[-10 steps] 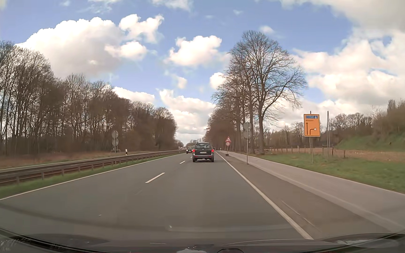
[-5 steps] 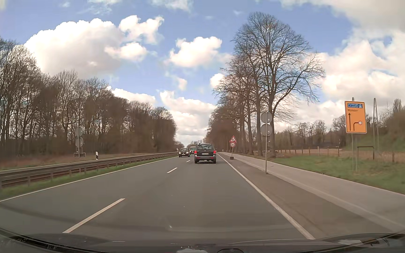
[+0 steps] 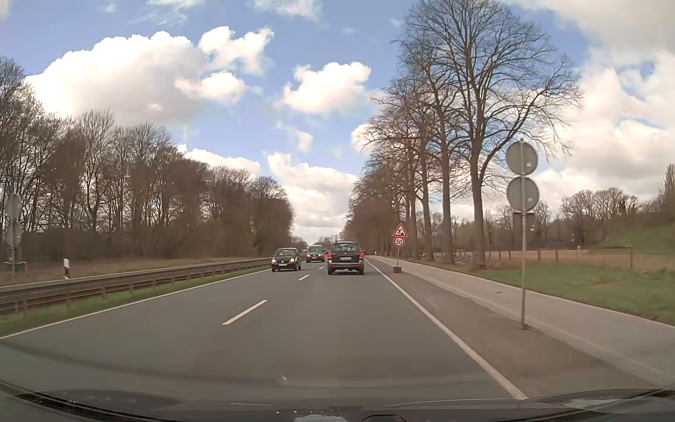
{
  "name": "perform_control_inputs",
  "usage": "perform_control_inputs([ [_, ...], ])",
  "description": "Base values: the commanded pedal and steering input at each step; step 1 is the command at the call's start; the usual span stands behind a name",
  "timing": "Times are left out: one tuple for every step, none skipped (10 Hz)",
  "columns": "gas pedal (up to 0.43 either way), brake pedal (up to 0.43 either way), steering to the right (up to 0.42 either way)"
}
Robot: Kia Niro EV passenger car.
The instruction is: Follow the waypoints while adhering to traffic rules and regulations
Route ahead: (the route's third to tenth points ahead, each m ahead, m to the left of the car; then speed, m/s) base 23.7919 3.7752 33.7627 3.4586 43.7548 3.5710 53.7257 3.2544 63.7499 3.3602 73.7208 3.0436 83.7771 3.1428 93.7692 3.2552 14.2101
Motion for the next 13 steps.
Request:
perform_control_inputs([
  [0.169, 0.000, 0.000],
  [0.169, 0.000, 0.000],
  [0.169, 0.000, 0.000],
  [0.169, 0.000, 0.000],
  [0.169, 0.000, 0.000],
  [0.169, 0.000, 0.000],
  [0.169, 0.000, 0.001],
  [0.169, 0.000, 0.001],
  [0.169, 0.000, 0.001],
  [0.157, 0.000, 0.000],
  [0.157, 0.000, 0.001],
  [0.150, 0.000, 0.001],
  [0.150, 0.000, 0.001],
])
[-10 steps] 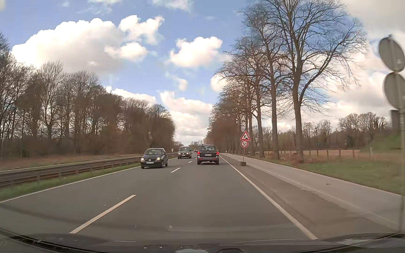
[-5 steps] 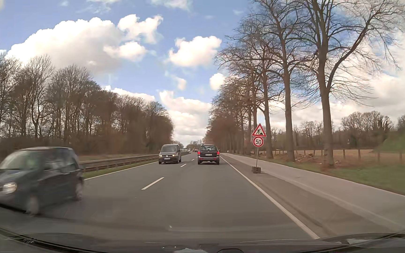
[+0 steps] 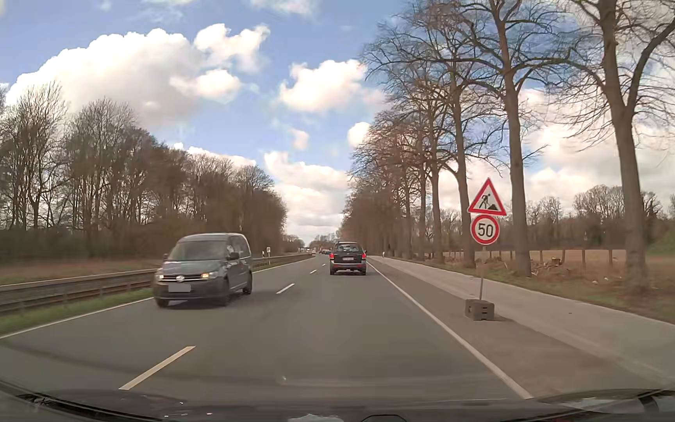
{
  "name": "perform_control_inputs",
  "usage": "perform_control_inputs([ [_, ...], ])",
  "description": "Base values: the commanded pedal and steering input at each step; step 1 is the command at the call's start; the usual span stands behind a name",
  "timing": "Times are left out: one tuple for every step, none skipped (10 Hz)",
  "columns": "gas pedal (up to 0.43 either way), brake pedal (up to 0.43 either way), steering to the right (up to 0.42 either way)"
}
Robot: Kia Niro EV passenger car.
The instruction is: Follow the waypoints while adhering to traffic rules and regulations
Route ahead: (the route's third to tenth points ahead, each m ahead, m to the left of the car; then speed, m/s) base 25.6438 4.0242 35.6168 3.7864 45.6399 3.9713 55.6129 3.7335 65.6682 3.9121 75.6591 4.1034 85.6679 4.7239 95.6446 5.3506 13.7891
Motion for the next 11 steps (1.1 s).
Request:
perform_control_inputs([
  [0.138, 0.000, 0.001],
  [0.138, 0.000, 0.001],
  [0.130, 0.000, 0.000],
  [0.130, 0.000, 0.000],
  [0.130, 0.000, 0.000],
  [0.130, 0.000, 0.000],
  [0.130, 0.000, 0.000],
  [0.138, 0.000, 0.001],
  [0.150, 0.000, 0.001],
  [0.169, 0.000, 0.001],
  [0.177, 0.000, 0.001],
])
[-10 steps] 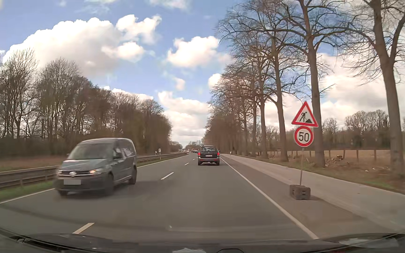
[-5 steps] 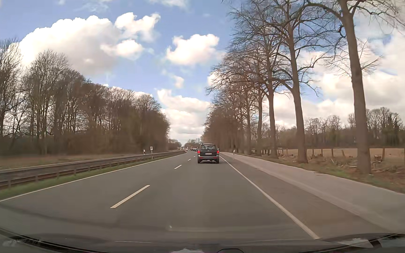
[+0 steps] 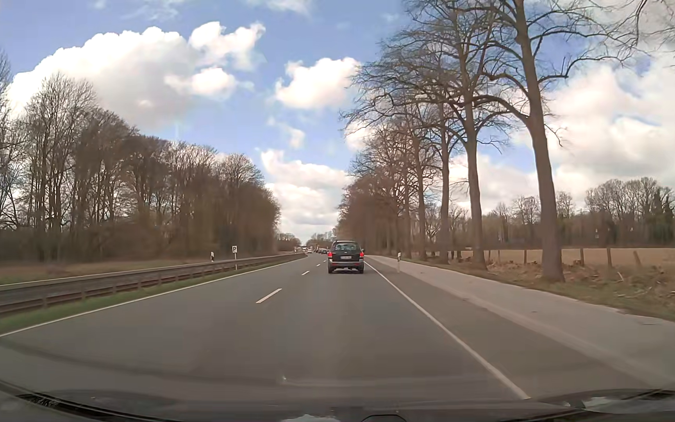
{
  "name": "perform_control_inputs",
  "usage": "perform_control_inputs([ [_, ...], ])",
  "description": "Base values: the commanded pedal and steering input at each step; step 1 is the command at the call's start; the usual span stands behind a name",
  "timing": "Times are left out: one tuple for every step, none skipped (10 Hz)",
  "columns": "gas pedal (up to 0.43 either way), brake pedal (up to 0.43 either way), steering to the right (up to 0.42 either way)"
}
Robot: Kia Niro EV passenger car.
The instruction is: Follow the waypoints while adhering to traffic rules and regulations
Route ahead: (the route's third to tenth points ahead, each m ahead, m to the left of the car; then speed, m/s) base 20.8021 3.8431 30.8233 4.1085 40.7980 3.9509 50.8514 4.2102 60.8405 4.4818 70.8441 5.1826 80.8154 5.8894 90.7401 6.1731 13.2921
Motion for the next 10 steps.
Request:
perform_control_inputs([
  [0.177, 0.000, 0.000],
  [0.189, 0.000, 0.000],
  [0.189, 0.000, 0.001],
  [0.189, 0.000, 0.001],
  [0.197, 0.000, 0.001],
  [0.197, 0.000, 0.001],
  [0.197, 0.000, 0.000],
  [0.228, 0.000, 0.000],
  [0.240, 0.000, 0.000],
  [0.240, 0.000, -0.001],
])
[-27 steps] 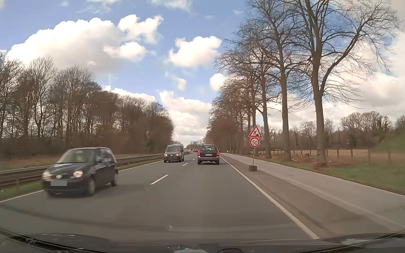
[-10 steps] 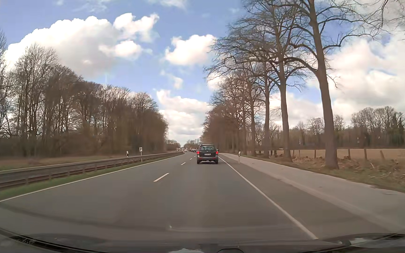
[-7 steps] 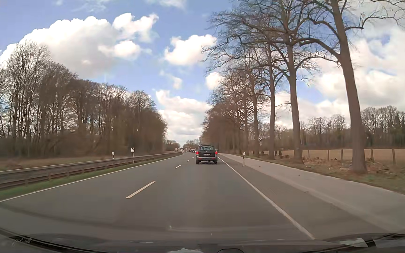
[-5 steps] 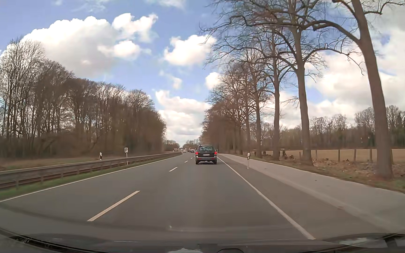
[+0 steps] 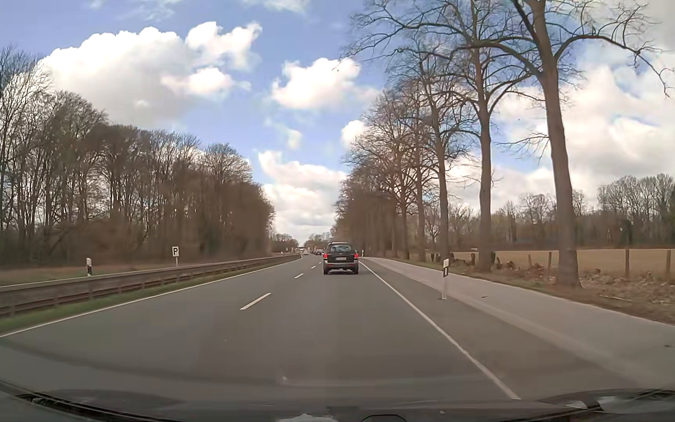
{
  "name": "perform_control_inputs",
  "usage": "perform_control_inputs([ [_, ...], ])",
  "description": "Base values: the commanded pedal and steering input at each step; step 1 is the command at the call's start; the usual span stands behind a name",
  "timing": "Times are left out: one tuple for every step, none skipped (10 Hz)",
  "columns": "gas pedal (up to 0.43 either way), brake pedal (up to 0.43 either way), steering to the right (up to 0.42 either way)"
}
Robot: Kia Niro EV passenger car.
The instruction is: Follow the waypoints while adhering to traffic rules and regulations
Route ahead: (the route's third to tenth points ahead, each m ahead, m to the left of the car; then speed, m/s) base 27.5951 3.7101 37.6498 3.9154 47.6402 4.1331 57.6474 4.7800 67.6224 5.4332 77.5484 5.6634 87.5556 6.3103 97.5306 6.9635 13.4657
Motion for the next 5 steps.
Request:
perform_control_inputs([
  [0.240, 0.000, -0.002],
  [0.248, 0.000, -0.005],
  [0.248, 0.000, -0.006],
  [0.248, 0.000, -0.006],
  [0.248, 0.000, -0.005],
])
